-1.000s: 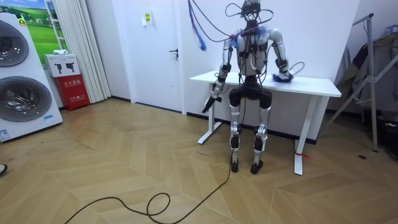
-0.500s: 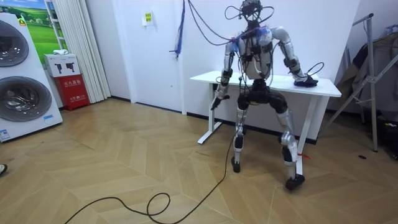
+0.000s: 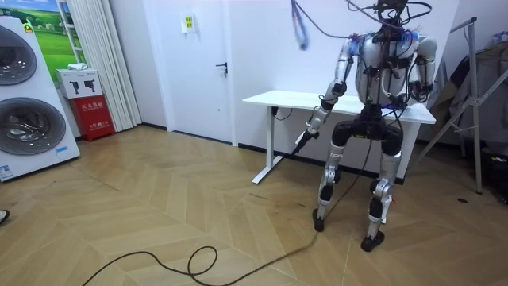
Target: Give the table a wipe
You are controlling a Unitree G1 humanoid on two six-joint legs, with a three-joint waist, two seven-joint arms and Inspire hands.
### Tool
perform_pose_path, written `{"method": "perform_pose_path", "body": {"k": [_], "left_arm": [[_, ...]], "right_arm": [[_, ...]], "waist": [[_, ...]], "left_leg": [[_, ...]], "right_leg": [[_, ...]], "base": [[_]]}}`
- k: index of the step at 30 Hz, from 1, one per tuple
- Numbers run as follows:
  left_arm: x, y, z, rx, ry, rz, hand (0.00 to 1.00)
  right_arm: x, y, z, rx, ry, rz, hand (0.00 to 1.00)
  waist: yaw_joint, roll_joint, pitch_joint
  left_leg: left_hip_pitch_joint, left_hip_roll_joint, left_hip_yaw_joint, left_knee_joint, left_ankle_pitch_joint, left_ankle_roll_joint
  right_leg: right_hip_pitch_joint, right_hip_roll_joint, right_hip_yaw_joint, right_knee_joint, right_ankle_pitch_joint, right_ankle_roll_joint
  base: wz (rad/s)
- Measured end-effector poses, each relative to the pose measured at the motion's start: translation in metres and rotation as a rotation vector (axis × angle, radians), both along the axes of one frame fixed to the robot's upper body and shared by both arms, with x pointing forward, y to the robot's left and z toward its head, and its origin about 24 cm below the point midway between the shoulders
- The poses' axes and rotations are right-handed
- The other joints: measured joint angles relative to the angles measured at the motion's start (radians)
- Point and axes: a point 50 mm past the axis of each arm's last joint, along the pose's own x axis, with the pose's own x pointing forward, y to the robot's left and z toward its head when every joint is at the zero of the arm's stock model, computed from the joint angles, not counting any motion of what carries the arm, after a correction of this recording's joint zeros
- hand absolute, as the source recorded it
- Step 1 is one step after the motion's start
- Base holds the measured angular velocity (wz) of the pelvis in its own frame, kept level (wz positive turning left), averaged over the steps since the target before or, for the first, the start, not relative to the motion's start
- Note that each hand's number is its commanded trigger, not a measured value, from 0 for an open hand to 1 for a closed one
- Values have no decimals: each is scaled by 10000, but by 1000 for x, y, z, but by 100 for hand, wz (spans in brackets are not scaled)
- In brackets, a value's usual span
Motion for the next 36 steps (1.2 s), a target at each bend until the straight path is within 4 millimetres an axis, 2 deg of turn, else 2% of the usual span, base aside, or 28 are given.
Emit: {"method": "perform_pose_path", "body": {"k": [1,2,3,4,5,7,8,10,11,14,16,17,19,20,22,24,25,26,29,30,31,32,36], "left_arm": [[-1,4,2,149,-72,223,0],[3,8,3,317,-107,83,0],[4,10,4,400,-126,17,0],[12,11,4,508,-262,-207,0],[21,12,5,574,-527,-405,0],[36,9,4,508,-931,-672,0],[49,5,4,500,-1262,-987,0],[61,0,3,623,-1534,-1320,0],[70,-5,2,629,-1740,-1541,0],[77,-17,-1,404,-1819,-1921,0],[79,-22,-3,301,-1747,-2152,0],[77,-22,-4,290,-1580,-2101,0],[76,-23,-4,262,-1451,-2074,0],[74,-23,-5,231,-1385,-1940,0],[61,-21,-5,262,-1061,-1785,0],[45,-17,-4,240,-707,-1525,0],[36,-17,-5,217,-436,-1442,0],[30,-18,-5,79,-272,-1389,0],[31,-19,-4,-10,-398,-1462,0],[32,-18,-3,-7,-507,-1505,0],[36,-19,-3,-8,-626,-1536,0],[41,-19,-3,-29,-779,-1581,0],[52,-21,-2,-84,-1168,-1735,0]], "right_arm": [[-14,-15,-2,-132,-44,-800,100],[-29,-27,-5,-197,-38,-1581,100],[-36,-33,-8,-182,17,-1949,100],[-48,-39,-11,-128,115,-2476,100],[-54,-42,-14,-113,174,-2774,100],[-54,-41,-15,14,225,-2904,100],[-50,-40,-15,62,239,-2971,100],[-39,-35,-13,117,233,-2939,100],[-30,-29,-12,243,305,-2893,100],[-2,-12,-6,222,589,-2083,100],[29,24,9,278,663,-96,100],[46,48,18,348,547,1155,100],[62,80,25,479,519,2606,100],[67,91,28,572,447,3063,100],[71,95,31,510,404,3377,100],[66,91,28,494,495,3304,100],[57,87,20,590,614,3278,100],[49,85,15,694,588,3188,100],[37,80,9,799,480,3014,100],[33,78,7,769,398,2924,100],[29,76,5,731,356,2837,100],[26,75,2,683,383,2763,100],[16,68,-3,582,462,2437,100]], "waist": [[-100,-39,-21],[-306,-72,-81],[-327,-114,-84],[-322,-212,-122],[-319,-293,-120],[-266,-340,-102],[-287,-334,-100],[-215,-338,-86],[-149,-327,-80],[145,-271,-32],[629,-264,159],[732,-282,221],[963,-302,326],[1179,-290,350],[1366,-279,343],[1334,-278,338],[1128,-258,333],[1004,-191,276],[790,-54,204],[705,-44,141],[615,-24,117],[538,48,71],[469,109,22]], "left_leg": [[196,-109,-22,-198,8,13],[296,-215,-24,-268,6,24],[350,-266,-26,-289,10,31],[432,-320,-19,-355,-14,72],[512,-322,-10,-420,-48,130],[562,-319,-50,-475,-49,133],[553,-324,-105,-477,-51,135],[583,-306,-212,-498,-53,140],[587,-272,-304,-512,-53,140],[580,-216,-534,-627,-50,144],[517,-107,-588,-745,-72,85],[367,-109,-750,-756,-82,62],[206,-124,-1031,-738,-52,67],[130,-148,-1198,-736,7,123],[152,-208,-1394,-720,26,138],[194,-276,-1593,-704,30,148],[254,-306,-1696,-666,28,152],[300,-321,-1695,-628,25,157],[417,-361,-1694,-639,17,169],[421,-419,-1689,-643,18,171],[489,-485,-1651,-645,19,172],[588,-487,-1608,-648,19,172],[734,-474,-1484,-679,11,184]], "right_leg": [[105,-27,158,-124,68,73],[324,-59,152,-300,151,153],[400,-87,157,-371,178,190],[473,-116,187,-423,231,238],[484,-115,180,-407,268,246],[497,-99,139,-439,357,246],[514,-95,139,-464,390,251],[538,-51,157,-466,396,241],[467,-3,197,-428,420,201],[249,124,447,-382,551,32],[-10,281,490,-381,714,-108],[-158,337,483,-399,745,-150],[-243,401,463,-437,765,-177],[-233,404,403,-447,759,-174],[-154,405,367,-614,732,-132],[73,384,177,-759,722,-108],[258,364,42,-783,718,-99],[378,350,40,-771,722,-92],[622,334,52,-830,711,-68],[703,289,58,-920,661,11],[802,223,61,-959,584,129],[879,220,97,-959,577,140],[980,227,219,-978,537,137]], "base": [[-13],[0],[7],[-5],[-9],[-10],[-6],[-9],[-18],[-37],[-40],[-21],[15],[32],[35],[35],[41],[41],[22],[13],[4],[-4],[-9]]}}
